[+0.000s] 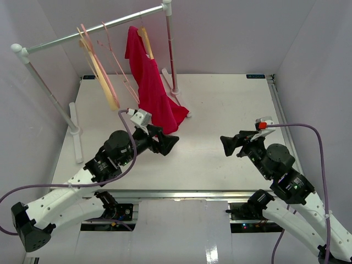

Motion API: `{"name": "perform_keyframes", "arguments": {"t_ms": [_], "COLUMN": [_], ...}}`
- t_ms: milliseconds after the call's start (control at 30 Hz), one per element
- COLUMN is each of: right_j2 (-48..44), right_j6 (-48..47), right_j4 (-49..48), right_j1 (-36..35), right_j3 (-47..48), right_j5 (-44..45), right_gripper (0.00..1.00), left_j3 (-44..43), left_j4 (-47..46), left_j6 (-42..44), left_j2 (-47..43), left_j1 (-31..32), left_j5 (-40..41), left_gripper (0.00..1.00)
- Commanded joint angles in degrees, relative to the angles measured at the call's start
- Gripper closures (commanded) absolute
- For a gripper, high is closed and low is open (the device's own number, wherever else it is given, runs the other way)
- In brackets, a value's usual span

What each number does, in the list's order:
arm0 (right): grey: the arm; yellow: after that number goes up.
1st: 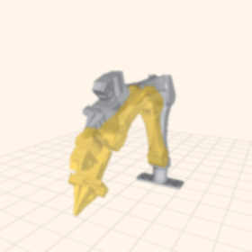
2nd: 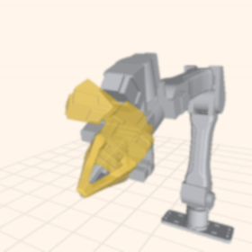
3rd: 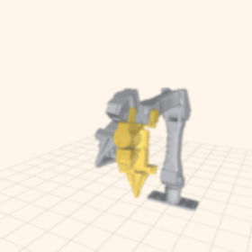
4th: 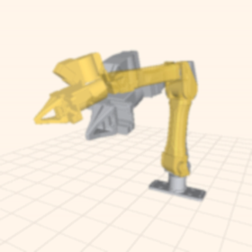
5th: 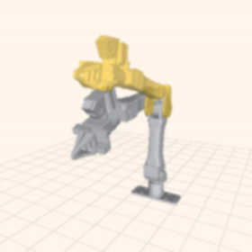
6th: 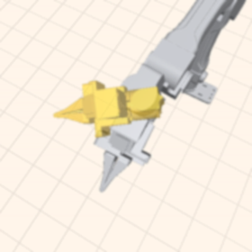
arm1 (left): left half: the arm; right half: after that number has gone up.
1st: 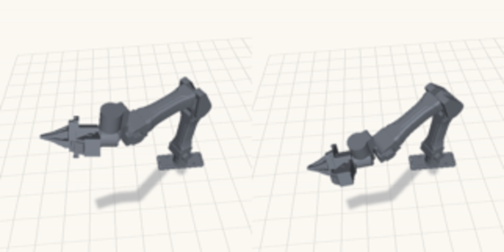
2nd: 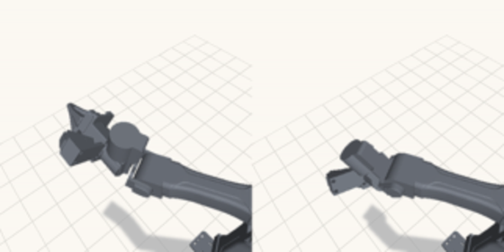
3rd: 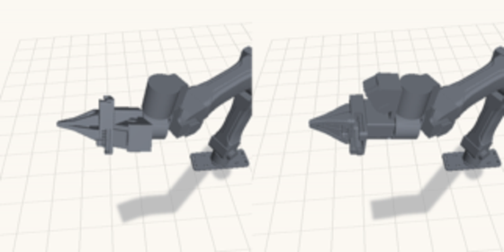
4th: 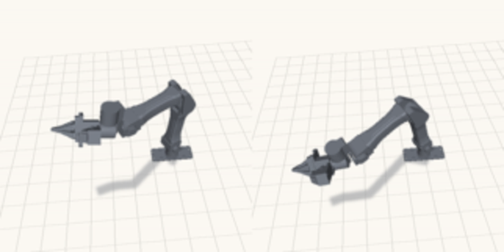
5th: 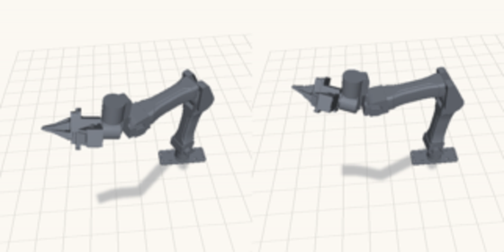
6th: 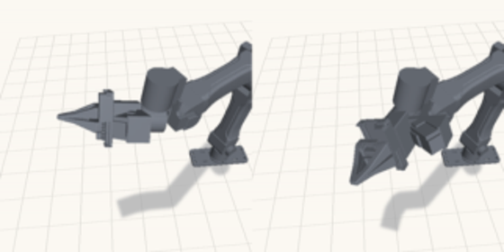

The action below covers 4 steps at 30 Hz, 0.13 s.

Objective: Place the t-shirt on the hanger
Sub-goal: Reset both arms

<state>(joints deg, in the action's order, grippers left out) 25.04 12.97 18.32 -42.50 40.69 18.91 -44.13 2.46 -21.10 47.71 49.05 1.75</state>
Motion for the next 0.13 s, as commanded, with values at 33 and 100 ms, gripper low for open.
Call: {"name": "perform_keyframes", "arguments": {"t_ms": [33,100], "right_j2": [0.8,0.8], "right_j6": [-1.7,-1.9], "right_j4": [-3.3,-3.4], "right_j1": [-0.3,-0.2], "right_j3": [0.5,0.7], "right_j5": [-1.8,-1.9], "right_gripper": [0.10,0.10], "left_j3": [3.8,3.9], "left_j4": [-3.3,-3.5], "left_j6": [1.2,1.1], "left_j2": [-4.3,-4.6], "left_j1": [0.8,0.8], "left_j5": [1.9,1.9], "left_gripper": [0.02,0.02]}}
